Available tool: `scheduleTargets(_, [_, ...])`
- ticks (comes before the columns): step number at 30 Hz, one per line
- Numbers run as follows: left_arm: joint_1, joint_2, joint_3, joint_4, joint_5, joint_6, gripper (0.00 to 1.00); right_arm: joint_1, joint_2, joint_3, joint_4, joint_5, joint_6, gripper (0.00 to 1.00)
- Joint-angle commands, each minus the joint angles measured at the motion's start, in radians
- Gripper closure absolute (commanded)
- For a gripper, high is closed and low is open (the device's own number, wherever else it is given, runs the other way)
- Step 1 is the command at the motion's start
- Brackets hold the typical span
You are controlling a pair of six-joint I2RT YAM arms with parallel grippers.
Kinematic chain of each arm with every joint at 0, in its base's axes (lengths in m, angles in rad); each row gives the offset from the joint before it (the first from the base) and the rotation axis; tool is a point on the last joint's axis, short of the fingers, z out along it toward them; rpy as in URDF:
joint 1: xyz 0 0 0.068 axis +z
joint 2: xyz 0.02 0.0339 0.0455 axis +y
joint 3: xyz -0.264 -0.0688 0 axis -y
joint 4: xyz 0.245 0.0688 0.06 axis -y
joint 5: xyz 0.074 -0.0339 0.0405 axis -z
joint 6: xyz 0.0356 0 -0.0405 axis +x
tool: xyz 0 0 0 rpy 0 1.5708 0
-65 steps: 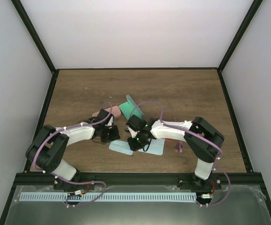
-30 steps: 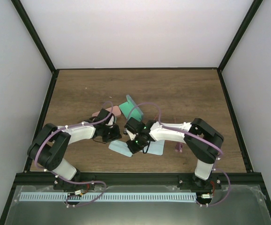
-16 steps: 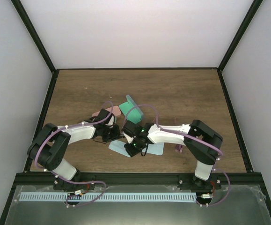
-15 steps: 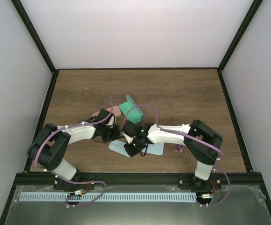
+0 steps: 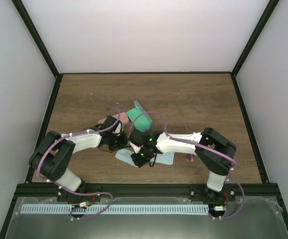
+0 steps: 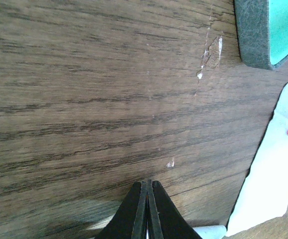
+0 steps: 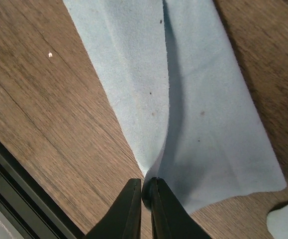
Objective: Organize the sunglasses
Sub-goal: Adjust the glasses cleaning cloth at the center of the board.
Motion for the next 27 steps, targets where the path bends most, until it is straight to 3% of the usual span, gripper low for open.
scheduleTargets(1, [0.000,0.048,-0.030,-0.056,-0.045,0.002,0.96,0.018,0.014,0.029,-0.008,-0.018,-0.025,0.93])
scheduleTargets(9, [0.000,0.056,-0.028,-0.055,-0.043,0.003,0.96,0.042,0.033,0.035,-0.004,-0.034,-0.044,0.92])
scheduleTargets(16, [0.000,0.051,-0.034,-0.057,-0.042,0.006,0.96,0.063,0.053,0.063,-0.010,-0.018,-0.050,0.81])
scheduleTargets(27, [0.000,0.024,-0.037,-0.064,-0.050,0.010,0.96,0.061,0.027,0.114,-0.054,0.137,0.000,0.79])
